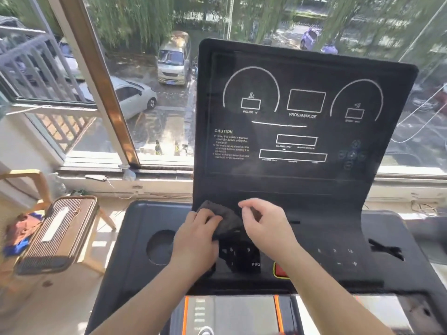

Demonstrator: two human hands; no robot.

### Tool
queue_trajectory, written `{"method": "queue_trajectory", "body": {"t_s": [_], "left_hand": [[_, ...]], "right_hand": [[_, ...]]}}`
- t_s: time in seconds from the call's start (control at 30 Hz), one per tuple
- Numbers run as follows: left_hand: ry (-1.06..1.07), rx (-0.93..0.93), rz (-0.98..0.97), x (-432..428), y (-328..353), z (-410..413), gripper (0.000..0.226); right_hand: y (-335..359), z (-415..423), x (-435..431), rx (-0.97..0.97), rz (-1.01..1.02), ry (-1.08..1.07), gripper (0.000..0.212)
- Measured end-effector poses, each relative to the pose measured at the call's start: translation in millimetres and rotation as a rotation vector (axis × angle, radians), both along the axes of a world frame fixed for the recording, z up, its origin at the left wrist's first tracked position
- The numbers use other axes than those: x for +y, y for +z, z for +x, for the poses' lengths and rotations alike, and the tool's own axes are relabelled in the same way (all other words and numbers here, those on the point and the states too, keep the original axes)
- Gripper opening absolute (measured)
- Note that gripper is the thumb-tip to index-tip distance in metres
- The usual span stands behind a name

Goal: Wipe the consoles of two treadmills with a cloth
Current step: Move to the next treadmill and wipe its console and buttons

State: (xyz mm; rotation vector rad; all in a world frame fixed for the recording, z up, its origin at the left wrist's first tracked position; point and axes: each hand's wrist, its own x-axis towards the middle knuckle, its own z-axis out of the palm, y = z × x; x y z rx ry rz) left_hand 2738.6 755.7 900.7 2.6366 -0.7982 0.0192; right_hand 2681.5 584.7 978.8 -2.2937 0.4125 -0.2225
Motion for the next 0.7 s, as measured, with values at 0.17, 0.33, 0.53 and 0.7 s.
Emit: {"method": "queue_trajectory", "body": {"t_s": [0.17, 0.33, 0.53, 0.7], "left_hand": [[-0.046, 0.049, 0.055, -23, -2, -33, 0.044], [-0.162, 0.133, 0.109, -70, 6, -71, 0.046], [-0.236, 0.206, 0.135, -151, 21, -81, 0.042], [-0.378, 0.116, 0.298, -220, 27, -115, 0.047]], "right_hand": [[-13, -35, -16, 0.151, 0.066, -0.108, 0.020], [-12, -69, -36, 0.139, 0.232, -0.270, 0.027], [1, -136, -67, 0.030, 0.568, -0.491, 0.022], [2, -223, -110, -0.006, 0.623, -0.635, 0.021]]}}
